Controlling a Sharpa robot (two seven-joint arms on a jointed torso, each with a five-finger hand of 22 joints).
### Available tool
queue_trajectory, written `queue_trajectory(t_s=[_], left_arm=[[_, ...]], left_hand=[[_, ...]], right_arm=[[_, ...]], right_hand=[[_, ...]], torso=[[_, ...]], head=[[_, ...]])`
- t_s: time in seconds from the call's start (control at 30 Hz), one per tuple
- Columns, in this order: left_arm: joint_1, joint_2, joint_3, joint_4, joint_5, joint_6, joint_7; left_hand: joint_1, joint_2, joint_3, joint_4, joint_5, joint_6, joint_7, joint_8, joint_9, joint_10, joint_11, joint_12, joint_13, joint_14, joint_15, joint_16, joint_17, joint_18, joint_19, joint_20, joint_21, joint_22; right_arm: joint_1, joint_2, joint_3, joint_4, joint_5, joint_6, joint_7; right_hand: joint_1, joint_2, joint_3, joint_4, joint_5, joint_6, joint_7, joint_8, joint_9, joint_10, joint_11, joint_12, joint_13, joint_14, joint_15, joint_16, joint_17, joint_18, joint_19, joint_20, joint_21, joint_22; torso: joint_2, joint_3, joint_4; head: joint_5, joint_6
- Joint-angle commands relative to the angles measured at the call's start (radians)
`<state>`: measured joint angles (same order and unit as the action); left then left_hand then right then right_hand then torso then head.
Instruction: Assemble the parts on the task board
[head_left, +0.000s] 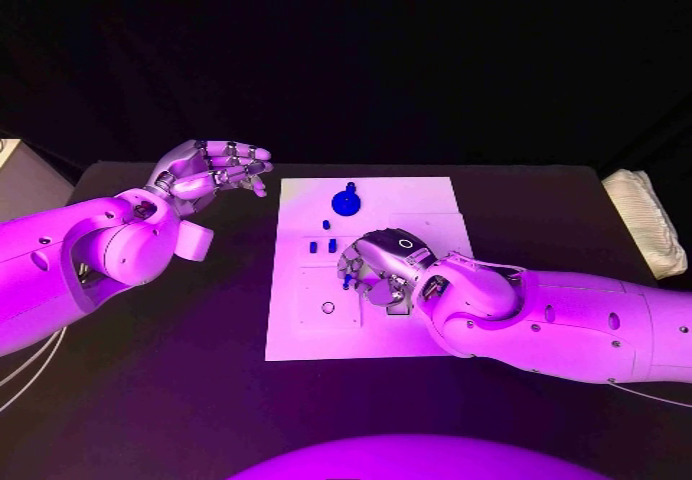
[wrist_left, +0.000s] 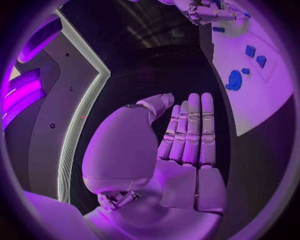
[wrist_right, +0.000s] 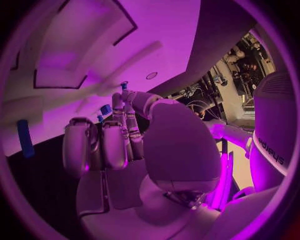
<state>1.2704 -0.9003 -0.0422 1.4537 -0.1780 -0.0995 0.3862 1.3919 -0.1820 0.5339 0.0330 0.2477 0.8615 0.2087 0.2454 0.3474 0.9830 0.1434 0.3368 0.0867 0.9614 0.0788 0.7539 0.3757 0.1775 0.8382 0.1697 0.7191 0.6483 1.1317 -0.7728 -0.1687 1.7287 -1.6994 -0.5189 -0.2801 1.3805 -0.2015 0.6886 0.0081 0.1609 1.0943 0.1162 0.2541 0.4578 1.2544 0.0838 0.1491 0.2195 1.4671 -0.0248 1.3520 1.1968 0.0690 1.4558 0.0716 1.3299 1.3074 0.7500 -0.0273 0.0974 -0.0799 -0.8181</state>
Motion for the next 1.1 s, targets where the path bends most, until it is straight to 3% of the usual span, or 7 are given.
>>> queue_trajectory(t_s=[0.03,0.57,1.1], left_arm=[[0.000,0.001,0.001,0.001,0.006,0.017,0.002],[0.000,-0.004,0.001,0.003,0.018,0.025,-0.009],[0.000,-0.005,0.001,0.002,0.027,0.031,-0.015]], left_hand=[[0.002,-0.002,-0.002,-0.004,0.002,-0.004,0.006,-0.006,-0.002,0.002,0.006,-0.006,-0.001,0.005,0.003,-0.005,-0.001,0.001,-0.009,0.002,0.004,0.002],[0.001,-0.002,-0.002,-0.004,0.002,-0.005,0.007,-0.007,-0.002,0.001,0.007,-0.007,-0.002,0.004,0.003,-0.006,-0.001,0.001,-0.010,0.003,0.004,0.002],[0.000,-0.002,-0.003,-0.003,0.001,-0.007,0.008,-0.008,-0.003,-0.001,0.008,-0.009,-0.002,0.004,0.004,-0.008,-0.001,0.001,-0.011,0.003,0.003,0.002]], right_arm=[[-0.002,0.003,0.000,-0.002,-0.021,0.016,-0.009],[-0.004,0.011,-0.003,-0.010,-0.033,0.055,-0.011],[-0.004,0.011,-0.005,-0.008,-0.052,0.065,-0.005]], right_hand=[[-0.004,0.006,0.003,-0.006,0.005,0.009,0.000,0.003,0.001,0.052,-0.042,0.001,0.000,0.034,-0.008,-0.002,0.002,-0.018,0.004,0.001,0.004,0.165],[-0.006,0.006,0.003,-0.007,0.005,0.010,0.000,0.003,0.002,0.053,-0.042,0.000,0.001,0.034,-0.008,-0.002,0.000,-0.017,0.004,0.001,0.002,0.164],[-0.016,0.004,0.001,-0.008,0.003,0.007,0.001,0.003,0.004,0.049,-0.041,-0.006,0.000,0.033,-0.007,-0.004,-0.003,-0.016,0.001,0.001,-0.003,0.163]], torso=[[0.000,-0.0005,-0.0002],[-0.001,-0.0017,-0.0002],[-0.001,-0.0007,-0.0004]], head=[[0.002,-0.004],[-0.003,-0.013],[0.000,-0.012]])
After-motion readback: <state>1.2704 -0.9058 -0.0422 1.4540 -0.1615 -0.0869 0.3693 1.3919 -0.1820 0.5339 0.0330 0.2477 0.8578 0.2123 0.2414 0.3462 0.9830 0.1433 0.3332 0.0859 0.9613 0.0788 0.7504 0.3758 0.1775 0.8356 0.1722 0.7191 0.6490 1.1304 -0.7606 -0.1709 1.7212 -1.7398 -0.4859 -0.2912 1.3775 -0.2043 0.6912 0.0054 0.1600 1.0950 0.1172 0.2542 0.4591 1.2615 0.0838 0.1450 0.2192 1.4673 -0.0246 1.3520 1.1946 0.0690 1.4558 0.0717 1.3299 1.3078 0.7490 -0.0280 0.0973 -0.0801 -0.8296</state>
